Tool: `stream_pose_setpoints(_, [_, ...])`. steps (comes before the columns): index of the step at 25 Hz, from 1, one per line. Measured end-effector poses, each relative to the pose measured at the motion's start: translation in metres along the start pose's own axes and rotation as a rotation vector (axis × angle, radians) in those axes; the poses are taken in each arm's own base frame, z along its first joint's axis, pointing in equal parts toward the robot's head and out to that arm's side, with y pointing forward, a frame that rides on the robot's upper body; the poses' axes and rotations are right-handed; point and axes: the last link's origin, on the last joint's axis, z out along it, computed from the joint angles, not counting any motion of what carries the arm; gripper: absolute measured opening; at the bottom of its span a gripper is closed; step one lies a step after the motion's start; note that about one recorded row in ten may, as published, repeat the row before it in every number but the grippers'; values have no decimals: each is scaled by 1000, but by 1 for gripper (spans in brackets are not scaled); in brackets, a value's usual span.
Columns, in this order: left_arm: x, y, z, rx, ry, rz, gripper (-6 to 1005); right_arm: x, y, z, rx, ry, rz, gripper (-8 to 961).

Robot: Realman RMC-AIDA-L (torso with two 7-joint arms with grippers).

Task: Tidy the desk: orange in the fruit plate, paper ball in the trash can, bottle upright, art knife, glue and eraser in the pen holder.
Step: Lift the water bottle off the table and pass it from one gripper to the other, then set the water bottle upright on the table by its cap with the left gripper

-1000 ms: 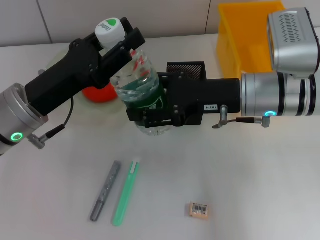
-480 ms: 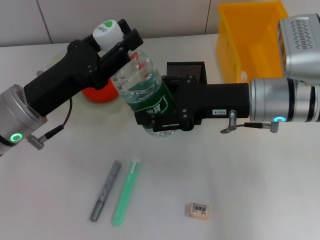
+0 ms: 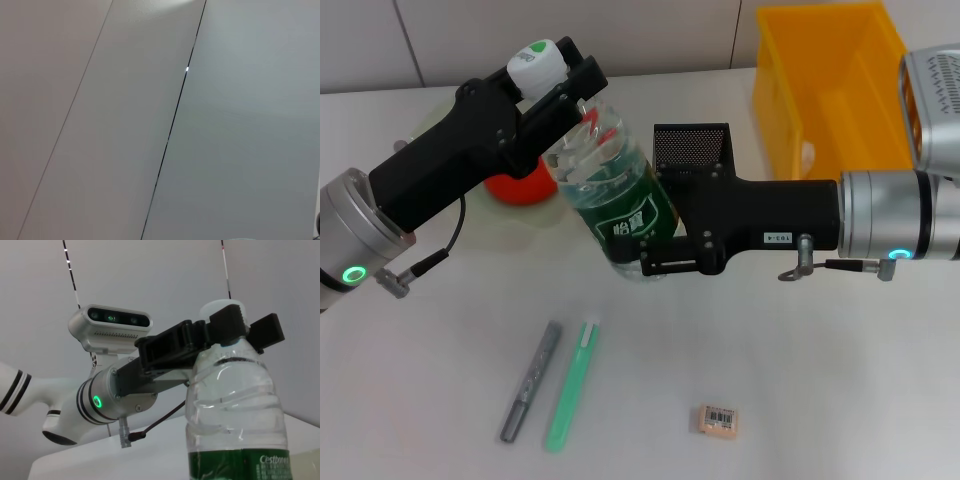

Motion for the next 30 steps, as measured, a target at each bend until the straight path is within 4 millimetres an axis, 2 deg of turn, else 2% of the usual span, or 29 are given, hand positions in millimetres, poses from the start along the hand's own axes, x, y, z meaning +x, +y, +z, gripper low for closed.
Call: stream_pose_setpoints(30, [0,1,-4,10,9,15,431,12,11,-23,15,-23,24,767])
